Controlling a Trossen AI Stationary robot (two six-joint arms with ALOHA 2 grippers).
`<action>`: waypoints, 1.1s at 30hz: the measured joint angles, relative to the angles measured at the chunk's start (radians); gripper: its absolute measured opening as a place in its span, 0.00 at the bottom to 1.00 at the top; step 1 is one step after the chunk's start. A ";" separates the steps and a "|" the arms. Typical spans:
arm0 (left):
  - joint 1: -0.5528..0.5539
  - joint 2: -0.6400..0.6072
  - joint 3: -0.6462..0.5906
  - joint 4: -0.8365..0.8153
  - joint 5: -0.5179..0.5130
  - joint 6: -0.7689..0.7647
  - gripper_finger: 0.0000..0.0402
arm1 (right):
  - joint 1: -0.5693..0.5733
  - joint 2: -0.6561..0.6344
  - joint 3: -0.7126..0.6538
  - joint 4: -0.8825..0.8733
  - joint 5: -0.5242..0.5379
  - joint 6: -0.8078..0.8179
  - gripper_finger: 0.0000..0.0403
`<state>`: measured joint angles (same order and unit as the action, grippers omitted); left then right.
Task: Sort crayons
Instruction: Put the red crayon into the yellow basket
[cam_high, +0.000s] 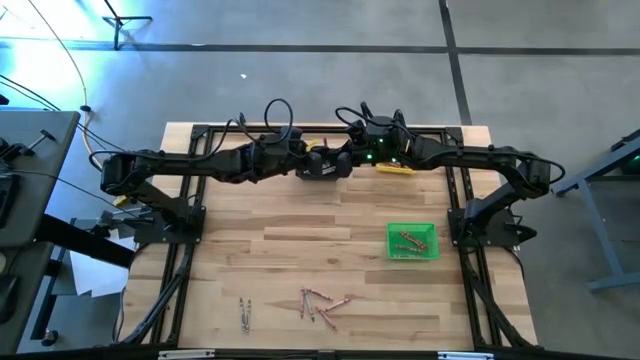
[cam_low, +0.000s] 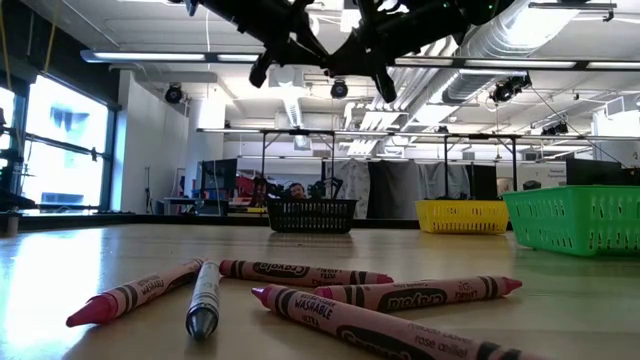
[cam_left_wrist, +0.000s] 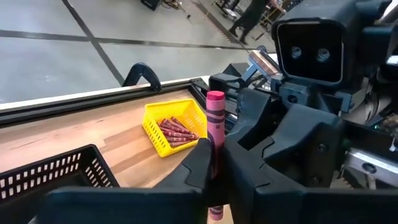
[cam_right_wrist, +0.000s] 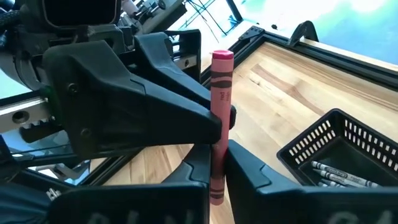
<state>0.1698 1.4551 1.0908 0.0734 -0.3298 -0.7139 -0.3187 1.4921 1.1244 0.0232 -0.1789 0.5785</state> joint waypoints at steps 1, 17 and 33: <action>0.000 0.000 0.000 -0.001 0.005 0.011 0.09 | 0.000 0.000 0.000 0.001 -0.002 0.001 0.03; 0.013 0.000 0.000 -0.060 0.117 0.062 0.27 | -0.382 -0.040 0.000 -0.655 0.018 -0.278 0.03; 0.013 0.000 0.000 -0.068 0.119 0.061 0.24 | -0.572 0.040 -0.150 -0.684 0.011 -0.336 0.04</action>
<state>0.1829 1.4548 1.0904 0.0055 -0.2104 -0.6533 -0.8905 1.5322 0.9745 -0.6608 -0.1681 0.2420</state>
